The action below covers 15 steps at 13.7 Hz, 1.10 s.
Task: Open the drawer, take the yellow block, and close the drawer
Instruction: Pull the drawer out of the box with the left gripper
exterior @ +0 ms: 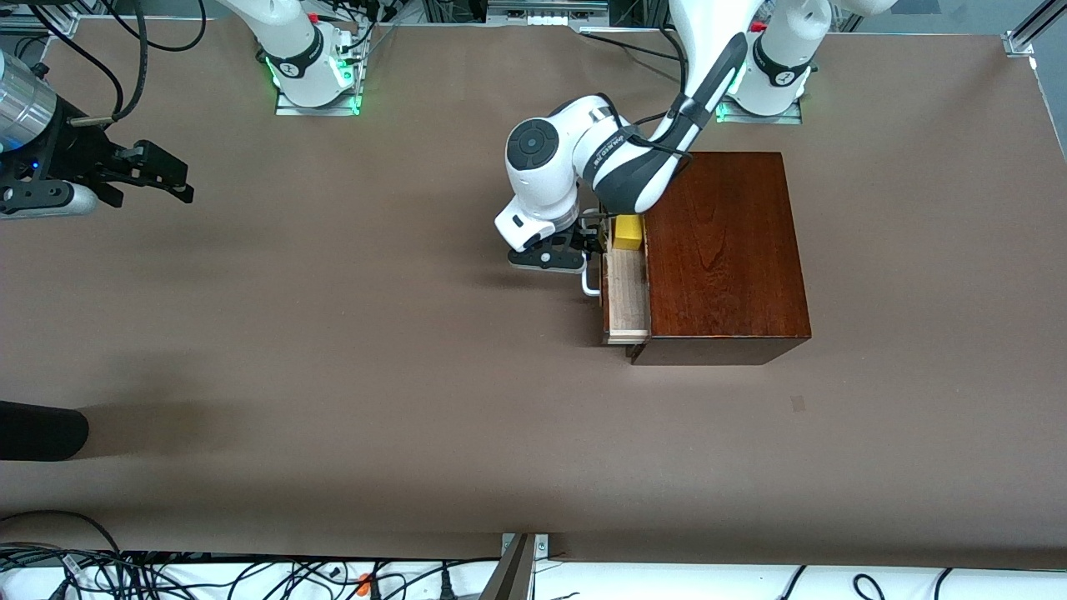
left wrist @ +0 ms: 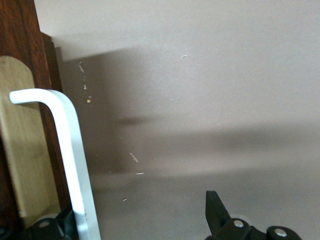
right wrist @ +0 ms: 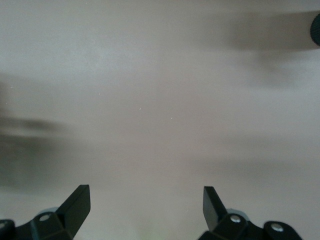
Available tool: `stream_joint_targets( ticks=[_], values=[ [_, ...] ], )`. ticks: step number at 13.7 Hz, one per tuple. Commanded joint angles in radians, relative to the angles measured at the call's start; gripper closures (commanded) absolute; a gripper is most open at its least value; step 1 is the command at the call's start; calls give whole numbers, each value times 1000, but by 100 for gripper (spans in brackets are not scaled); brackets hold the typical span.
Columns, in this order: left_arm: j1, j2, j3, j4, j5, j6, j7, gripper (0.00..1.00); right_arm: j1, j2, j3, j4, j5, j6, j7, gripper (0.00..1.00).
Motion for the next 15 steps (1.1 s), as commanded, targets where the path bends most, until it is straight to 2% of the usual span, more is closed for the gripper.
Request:
stream_joint_targets(
  ticks=[1,15],
  values=[
    [-44,51,1,76,-24,17,-13,0,-8,7,2,20,2,-14,-7,0],
    [-70,66,8,103,-19,12,-28,0,-8,8,2,20,2,-14,-7,0]
  ],
)
